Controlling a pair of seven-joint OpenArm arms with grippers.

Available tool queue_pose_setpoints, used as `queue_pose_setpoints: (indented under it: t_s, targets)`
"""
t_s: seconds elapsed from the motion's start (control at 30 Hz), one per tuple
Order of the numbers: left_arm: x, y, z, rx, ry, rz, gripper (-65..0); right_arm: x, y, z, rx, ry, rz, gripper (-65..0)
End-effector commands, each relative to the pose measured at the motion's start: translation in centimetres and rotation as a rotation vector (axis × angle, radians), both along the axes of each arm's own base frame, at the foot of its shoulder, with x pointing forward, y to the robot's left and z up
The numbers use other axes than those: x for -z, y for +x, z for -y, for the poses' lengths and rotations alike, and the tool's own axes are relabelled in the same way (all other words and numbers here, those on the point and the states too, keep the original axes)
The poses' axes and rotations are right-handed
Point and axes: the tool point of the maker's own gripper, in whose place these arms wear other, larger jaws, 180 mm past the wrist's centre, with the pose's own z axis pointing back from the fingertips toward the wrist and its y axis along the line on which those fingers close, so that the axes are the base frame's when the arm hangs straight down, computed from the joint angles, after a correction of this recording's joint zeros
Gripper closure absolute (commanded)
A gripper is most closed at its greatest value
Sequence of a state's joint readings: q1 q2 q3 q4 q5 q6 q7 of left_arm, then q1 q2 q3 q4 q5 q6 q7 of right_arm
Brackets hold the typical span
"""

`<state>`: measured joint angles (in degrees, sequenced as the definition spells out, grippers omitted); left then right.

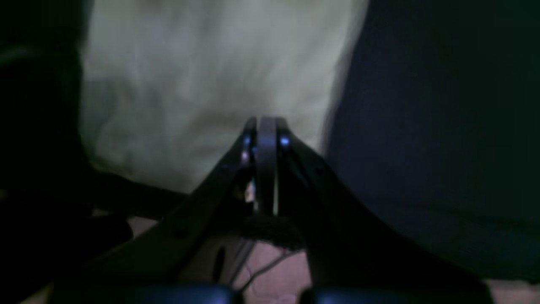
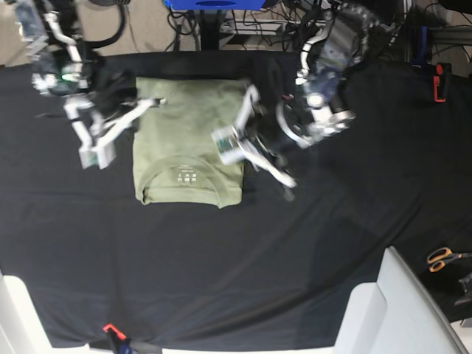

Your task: Fold the T-shirt properly

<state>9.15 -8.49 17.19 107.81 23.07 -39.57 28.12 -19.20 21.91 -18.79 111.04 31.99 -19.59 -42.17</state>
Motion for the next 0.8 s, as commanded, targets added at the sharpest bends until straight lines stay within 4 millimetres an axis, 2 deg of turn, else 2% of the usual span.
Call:
queue_pose_setpoints:
  t_s: [0.0, 0.07, 0.2, 0.27, 0.33, 0.57, 0.63, 0.73, 0.77]
  targets:
    - [-0.9, -0.6, -0.5, -0.016, -0.025, 0.012, 0.0, -1.0, -0.6, 0.0, -0.002, 0.013, -0.006, 0.0]
    - [-0.5, -1.7, -2.6, -0.080, -0.016, -0.012, 0.0, -0.5, -2.6, 0.3, 0.014, 0.006, -0.067, 0.0]
    - [3.1, -6.3, -7.0, -0.199, 0.029, -0.154, 0.0, 1.5, -7.1, 0.8, 0.022, -0.012, -0.182, 0.0]
    - [4.2, -8.8, -8.6, -0.242, 0.036, -0.212, 0.0, 2.0, -8.7, 1.4, 0.039, -0.020, -0.220, 0.0]
    - [4.9, -11.4, -9.5, -0.266, 0.017, -0.258, 0.0, 2.5, -10.6, 2.1, 0.059, -0.031, -0.264, 0.0]
    - [6.8, -21.9, -9.3, -0.277, -0.015, -0.482, 0.0, 4.1, -17.8, 2.5, 0.064, -0.048, -0.440, 0.0]
    - [7.8, -24.4, -9.5, -0.310, -0.003, -0.542, 0.0, 5.2, -19.9, 3.3, 0.075, -0.072, -0.503, 0.0]
    - [10.7, -27.4, -12.1, -0.456, 0.062, -0.591, 0.0, 7.9, -23.0, 5.1, 0.089, -0.132, -0.608, 0.0]
    - [11.6, -28.4, -12.3, -0.481, 0.064, -0.609, 0.0, 8.8, -23.4, 5.7, 0.094, -0.152, -0.619, 0.0]
